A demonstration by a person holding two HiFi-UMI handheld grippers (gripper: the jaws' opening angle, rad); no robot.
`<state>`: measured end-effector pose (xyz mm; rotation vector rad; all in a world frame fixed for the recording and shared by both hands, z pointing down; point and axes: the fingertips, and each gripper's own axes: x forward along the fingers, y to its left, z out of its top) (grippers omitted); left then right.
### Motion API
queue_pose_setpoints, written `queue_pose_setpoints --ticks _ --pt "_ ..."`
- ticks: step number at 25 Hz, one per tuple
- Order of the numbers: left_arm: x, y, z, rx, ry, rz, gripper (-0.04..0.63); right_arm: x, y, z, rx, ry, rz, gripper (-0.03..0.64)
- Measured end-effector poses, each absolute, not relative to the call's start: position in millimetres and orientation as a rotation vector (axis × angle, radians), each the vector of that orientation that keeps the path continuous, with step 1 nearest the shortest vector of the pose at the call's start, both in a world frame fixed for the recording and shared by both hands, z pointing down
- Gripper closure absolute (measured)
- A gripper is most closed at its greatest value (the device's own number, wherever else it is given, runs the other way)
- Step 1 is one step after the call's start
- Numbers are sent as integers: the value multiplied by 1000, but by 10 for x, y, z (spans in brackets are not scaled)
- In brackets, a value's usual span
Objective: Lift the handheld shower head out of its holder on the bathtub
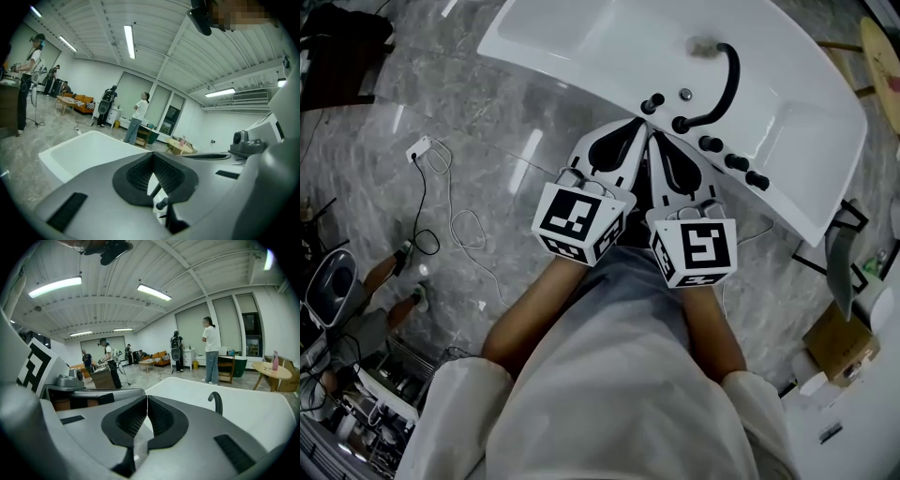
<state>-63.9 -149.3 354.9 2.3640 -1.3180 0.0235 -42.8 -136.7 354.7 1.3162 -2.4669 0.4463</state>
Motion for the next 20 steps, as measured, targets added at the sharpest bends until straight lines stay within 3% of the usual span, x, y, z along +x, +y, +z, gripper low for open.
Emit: queue_pose_setpoints --ticks 20 --pt "-385 -1752 4117 2346 -1254 34 589 -101 -1698 4096 1311 -2411 569 597"
